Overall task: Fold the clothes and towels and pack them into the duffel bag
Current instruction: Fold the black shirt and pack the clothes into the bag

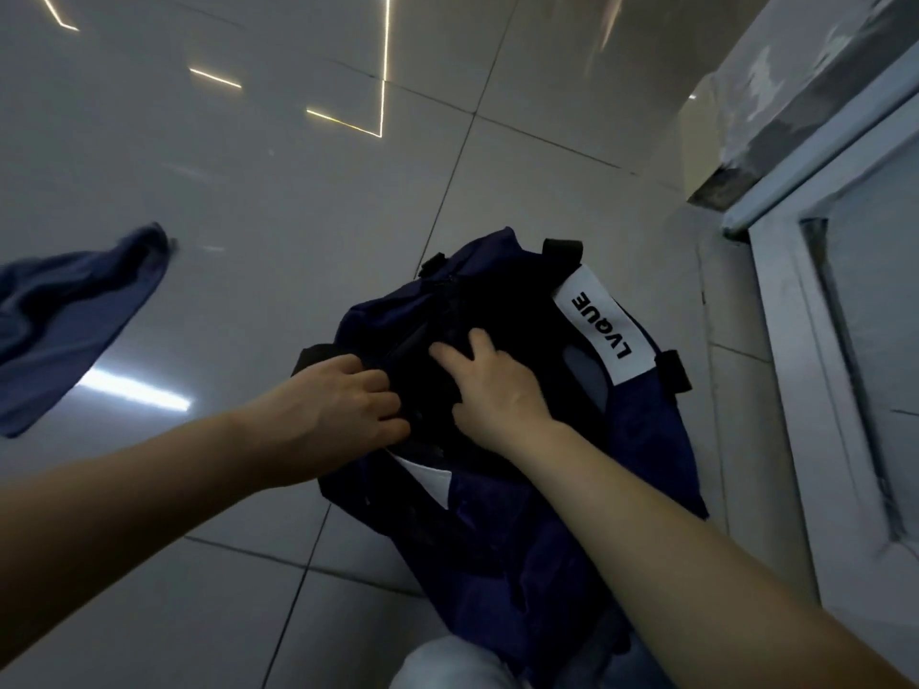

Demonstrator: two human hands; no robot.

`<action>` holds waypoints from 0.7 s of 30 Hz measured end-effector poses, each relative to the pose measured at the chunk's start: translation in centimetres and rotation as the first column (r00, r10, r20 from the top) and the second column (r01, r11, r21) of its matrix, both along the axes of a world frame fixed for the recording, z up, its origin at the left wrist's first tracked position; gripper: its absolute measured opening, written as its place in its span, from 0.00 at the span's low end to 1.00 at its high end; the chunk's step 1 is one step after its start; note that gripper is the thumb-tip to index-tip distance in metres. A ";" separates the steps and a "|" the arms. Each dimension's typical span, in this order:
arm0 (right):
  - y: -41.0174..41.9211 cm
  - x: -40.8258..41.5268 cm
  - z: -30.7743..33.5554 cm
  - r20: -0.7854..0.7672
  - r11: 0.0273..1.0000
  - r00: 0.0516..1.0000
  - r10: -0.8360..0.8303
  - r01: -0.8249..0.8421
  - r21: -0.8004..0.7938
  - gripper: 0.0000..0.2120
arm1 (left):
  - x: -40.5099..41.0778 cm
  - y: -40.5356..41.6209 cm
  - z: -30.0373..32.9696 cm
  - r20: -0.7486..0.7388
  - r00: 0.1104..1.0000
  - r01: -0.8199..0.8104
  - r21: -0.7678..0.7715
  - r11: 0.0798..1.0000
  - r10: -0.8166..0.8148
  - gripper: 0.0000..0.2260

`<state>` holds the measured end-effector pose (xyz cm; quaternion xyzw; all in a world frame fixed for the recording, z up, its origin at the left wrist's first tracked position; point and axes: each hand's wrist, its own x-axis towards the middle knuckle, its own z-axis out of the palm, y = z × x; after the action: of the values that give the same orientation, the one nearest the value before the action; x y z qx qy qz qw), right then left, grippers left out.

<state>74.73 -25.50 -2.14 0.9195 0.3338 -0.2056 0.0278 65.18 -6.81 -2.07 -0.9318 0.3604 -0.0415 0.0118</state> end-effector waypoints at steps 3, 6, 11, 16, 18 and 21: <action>0.0 0.2 -1.1 -0.239 0.999 0.970 0.039 -0.034 0.023 0.31 | -0.9 1.0 -0.1 0.065 0.998 -0.001 -0.004 1.000 0.001 0.10; -0.2 -0.3 -1.6 -0.280 0.996 0.956 0.087 -0.078 0.042 0.32 | -2.1 2.2 0.4 0.069 0.997 -0.022 -0.036 0.999 0.025 0.11; -1.1 -0.1 -1.5 -0.338 0.993 0.938 0.074 -0.036 0.116 0.45 | -3.9 4.5 0.9 0.011 0.998 -0.058 -0.041 0.997 0.059 0.08; -1.5 0.1 -0.7 -0.464 0.941 0.882 -0.087 0.226 0.253 0.40 | -4.8 5.2 -0.4 0.020 0.999 -0.034 0.036 0.999 0.034 0.11; -1.7 -0.1 -0.6 -0.451 0.949 0.887 -0.097 0.219 0.228 0.43 | -4.8 5.0 -0.5 0.017 1.000 -0.019 0.051 0.998 0.019 0.11; -1.7 -0.3 -0.5 -0.481 0.969 0.875 -0.059 0.167 0.185 0.54 | -4.6 4.9 -0.4 -0.017 1.000 -0.008 0.038 0.999 0.009 0.08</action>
<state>74.44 -27.19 -2.69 0.8569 0.2968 -0.3863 -0.1684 60.60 -1.93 -2.49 -0.9332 0.3574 -0.0268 0.0264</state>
